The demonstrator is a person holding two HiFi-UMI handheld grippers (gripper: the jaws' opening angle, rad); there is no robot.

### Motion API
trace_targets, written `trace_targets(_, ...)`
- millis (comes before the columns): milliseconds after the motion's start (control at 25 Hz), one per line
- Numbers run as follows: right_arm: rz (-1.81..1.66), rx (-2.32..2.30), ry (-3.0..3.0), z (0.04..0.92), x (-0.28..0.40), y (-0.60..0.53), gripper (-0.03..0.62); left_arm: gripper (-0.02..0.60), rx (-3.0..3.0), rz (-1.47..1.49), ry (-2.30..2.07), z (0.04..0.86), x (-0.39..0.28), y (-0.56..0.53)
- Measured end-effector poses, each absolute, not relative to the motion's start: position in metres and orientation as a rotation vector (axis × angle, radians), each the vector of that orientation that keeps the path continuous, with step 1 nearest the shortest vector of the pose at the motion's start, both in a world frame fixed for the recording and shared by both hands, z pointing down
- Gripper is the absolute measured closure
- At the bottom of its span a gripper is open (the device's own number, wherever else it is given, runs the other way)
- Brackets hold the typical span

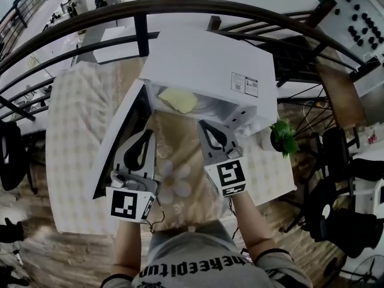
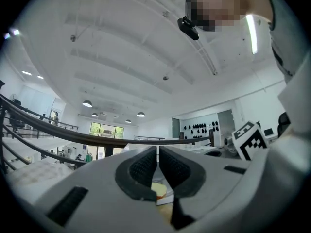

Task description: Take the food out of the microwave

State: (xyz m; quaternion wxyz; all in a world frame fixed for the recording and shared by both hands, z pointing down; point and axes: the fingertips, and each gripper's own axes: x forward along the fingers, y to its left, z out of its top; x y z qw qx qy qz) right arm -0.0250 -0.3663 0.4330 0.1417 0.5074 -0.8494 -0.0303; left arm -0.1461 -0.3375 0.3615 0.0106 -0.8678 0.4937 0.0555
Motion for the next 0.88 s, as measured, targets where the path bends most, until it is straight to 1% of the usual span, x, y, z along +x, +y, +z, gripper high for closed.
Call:
trace_targets(120, -0.112, 1.419, -2.394, 0.452, -0.028, -0.375, 0.572, 0.566, -2.728, 0.171, 1.528, 0.373, -0.146, -0.342)
trace_targets(600, -0.369, 1.140, -2.083, 0.539, -0.050, -0.417, 0.470, 0.566, -2.824, 0.075, 1.490, 0.409, -0.144, -0.344)
trace_targets(880, -0.548, 1.040, -1.894, 0.574, -0.052, -0.439, 0.453, 0.566, -2.850, 0.048, 1.487, 0.419, -0.146, -0.347)
